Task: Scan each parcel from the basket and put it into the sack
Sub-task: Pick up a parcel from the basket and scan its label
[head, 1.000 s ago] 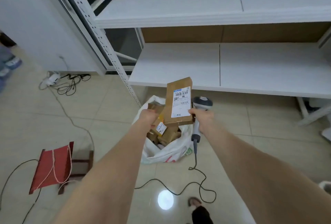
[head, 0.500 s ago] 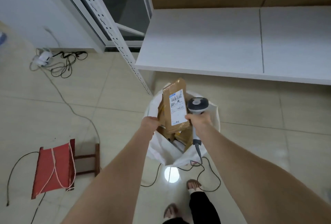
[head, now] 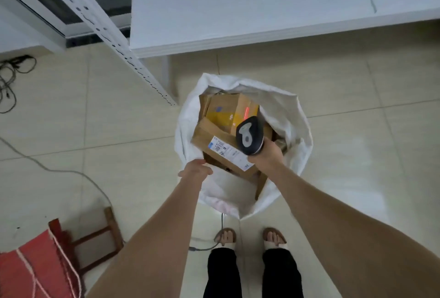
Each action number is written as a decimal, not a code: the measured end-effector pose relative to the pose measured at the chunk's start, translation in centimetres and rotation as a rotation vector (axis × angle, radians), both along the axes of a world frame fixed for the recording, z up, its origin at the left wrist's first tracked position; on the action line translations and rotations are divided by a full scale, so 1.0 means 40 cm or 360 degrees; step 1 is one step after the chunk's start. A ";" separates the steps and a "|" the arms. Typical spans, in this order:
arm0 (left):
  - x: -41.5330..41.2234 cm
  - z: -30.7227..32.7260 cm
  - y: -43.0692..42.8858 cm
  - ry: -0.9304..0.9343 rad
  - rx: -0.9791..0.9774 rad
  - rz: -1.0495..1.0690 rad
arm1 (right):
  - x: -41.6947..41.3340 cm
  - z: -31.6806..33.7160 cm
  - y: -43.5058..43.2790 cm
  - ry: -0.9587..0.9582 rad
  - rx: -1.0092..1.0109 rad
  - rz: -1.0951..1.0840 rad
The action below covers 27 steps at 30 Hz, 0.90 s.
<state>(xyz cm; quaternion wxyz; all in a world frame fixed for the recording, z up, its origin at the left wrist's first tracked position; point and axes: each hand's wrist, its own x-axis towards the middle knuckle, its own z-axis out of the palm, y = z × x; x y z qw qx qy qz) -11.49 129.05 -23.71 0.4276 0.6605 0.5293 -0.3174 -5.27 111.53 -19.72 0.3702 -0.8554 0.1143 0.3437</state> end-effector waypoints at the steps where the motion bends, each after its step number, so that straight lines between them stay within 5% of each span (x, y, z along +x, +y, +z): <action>1: -0.005 -0.024 0.005 -0.0004 0.0011 0.0030 | -0.013 -0.027 -0.003 -0.0030 -0.0050 0.0028; 8: -0.054 -0.059 0.054 -0.0299 0.0704 0.0383 | -0.078 -0.143 0.019 -0.0126 -0.0427 0.0251; 16: -0.069 -0.067 0.112 -0.0249 0.0832 0.0226 | -0.129 -0.239 0.117 0.0142 -0.0284 0.0518; 27: -0.034 0.082 0.006 -0.0085 0.0650 -0.0085 | -0.123 -0.064 0.019 0.0084 -0.0081 0.0122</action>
